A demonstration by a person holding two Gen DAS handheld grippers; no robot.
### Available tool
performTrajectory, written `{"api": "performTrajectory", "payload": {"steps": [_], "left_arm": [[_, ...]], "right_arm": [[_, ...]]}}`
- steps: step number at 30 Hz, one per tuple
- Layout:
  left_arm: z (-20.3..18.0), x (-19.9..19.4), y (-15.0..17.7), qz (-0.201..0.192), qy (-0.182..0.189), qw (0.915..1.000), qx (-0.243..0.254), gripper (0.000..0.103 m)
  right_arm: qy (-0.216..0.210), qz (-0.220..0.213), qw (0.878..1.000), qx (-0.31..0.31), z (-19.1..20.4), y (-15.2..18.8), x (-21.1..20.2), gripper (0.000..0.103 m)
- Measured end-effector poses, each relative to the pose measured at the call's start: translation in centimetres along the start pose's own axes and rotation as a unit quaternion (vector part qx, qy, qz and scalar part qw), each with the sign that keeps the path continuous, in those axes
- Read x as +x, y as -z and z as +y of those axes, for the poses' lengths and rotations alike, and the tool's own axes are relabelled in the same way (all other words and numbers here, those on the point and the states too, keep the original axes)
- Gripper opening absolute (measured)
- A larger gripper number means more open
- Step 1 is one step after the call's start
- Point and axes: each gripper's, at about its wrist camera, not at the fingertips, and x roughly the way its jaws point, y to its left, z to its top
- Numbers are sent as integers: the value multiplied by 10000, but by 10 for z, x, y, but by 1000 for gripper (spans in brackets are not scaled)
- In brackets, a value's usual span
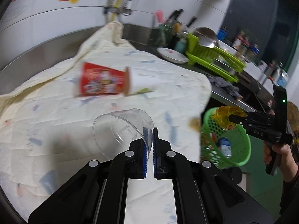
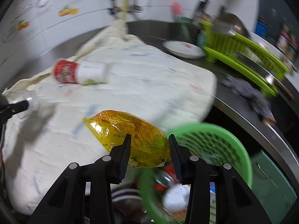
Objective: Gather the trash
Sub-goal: 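Carry the wrapper and cup over the green basket and open both tools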
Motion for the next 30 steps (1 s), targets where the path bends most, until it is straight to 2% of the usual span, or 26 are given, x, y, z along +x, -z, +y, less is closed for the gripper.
{"api": "performTrajectory", "payload": {"steps": [4,10,15,30], "left_arm": [[-35,14,-3,107,257,9993,234,4],[-85,37,-10,265,553,9963,601,4],[-126,58,-11,435,764,9923,873,4],[-216,133,1,1130,1327,9755,1343,5]], "right_arm": [[379,112,9988,281,-41,23,-6,40],[463,238,9963,687,-75,48,-6,41],[525,204,9947,858,-87,64,-10,53],[615,-39,9924,1066,-115,88,-38,64]]}}
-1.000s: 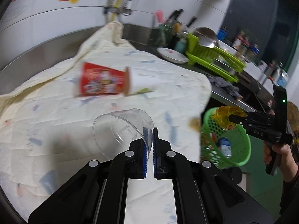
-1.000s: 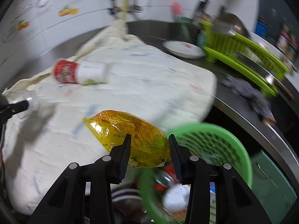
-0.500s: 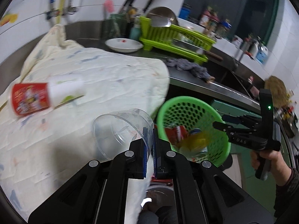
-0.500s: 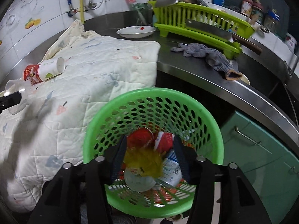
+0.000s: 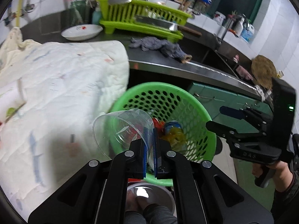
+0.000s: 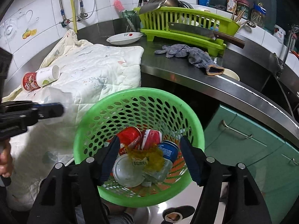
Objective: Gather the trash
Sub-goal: 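Carry the wrapper and cup over the green basket and open both tools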
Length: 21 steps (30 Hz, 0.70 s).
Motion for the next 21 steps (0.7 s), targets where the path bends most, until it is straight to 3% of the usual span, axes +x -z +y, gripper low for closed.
{"api": "performTrajectory", "payload": {"steps": [3,6,13,21], "left_arm": [[-8,17,-4,178,115,9998,8,12],[-15,29,-7,246,122,9996,47,38],[-21,28,-4,229,139,9995,140,43],[-4,5,2,84,-1,10000,36,47]], "right_arm": [[10,-13,10000,63,-7,3,-2,64],[32,-13,9999,126,-14,5,-3,65],[27,26,9996,266,-23,11,-1,65],[-65,-32,9999,130,-6,6,-5,67]]}}
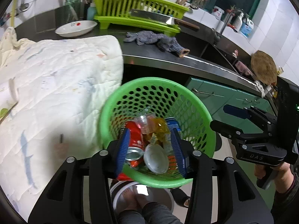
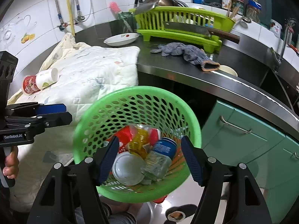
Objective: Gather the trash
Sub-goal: 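Carry the wrapper and cup over the green basket and open both tools, then move the left tool back over the cloth toward the red-white paper cup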
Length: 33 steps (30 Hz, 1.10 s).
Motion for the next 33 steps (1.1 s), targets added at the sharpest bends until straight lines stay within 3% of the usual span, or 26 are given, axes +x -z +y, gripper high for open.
{"api": "performTrajectory", "payload": {"steps": [10,17,23,29,33], "left_arm": [[43,-42,14,-324,-432,9981,-310,47],[99,-78,24,-583,-971,9905,-782,47],[154,-117,32,-871,-1564,9762,-1220,47],[215,-156,39,-1156,-2131,9548,-1719,50],[241,-171,43,-1208,-2269,9470,-1927,52]], "right_arm": [[-251,-41,9989,-387,42,-13,8,72],[-460,-46,9970,-614,73,-28,18,74],[-665,-71,9941,-860,105,-46,27,75],[-902,-64,9895,-1131,144,-63,40,75],[-1072,-51,9851,-1346,172,-75,51,75]]}}
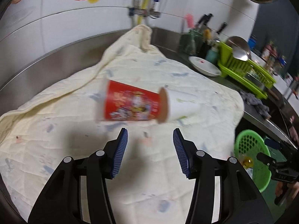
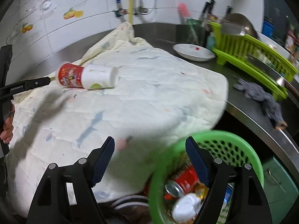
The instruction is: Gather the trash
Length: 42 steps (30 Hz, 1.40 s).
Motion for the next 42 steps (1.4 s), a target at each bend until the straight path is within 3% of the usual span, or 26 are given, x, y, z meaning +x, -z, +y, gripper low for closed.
{"api": "performTrajectory", "payload": {"steps": [10,19,32,34,42], "left_arm": [[28,20,1,211,-124,9991,-335,52],[36,41,-17,134,-164,9993,-304,52],[51,72,-37,114,447,9989,63,53],[53,72,-38,88,502,9987,-8,58],[62,85,-33,244,573,9974,-367,61]], "right_arm": [[-335,63,9972,-669,45,-49,43,79],[-475,148,9951,-860,54,-66,69,79],[-589,296,9921,-1066,59,-79,98,80],[-644,317,9909,-1139,62,-84,105,80],[-791,253,9794,-1842,81,-113,129,84]]}}
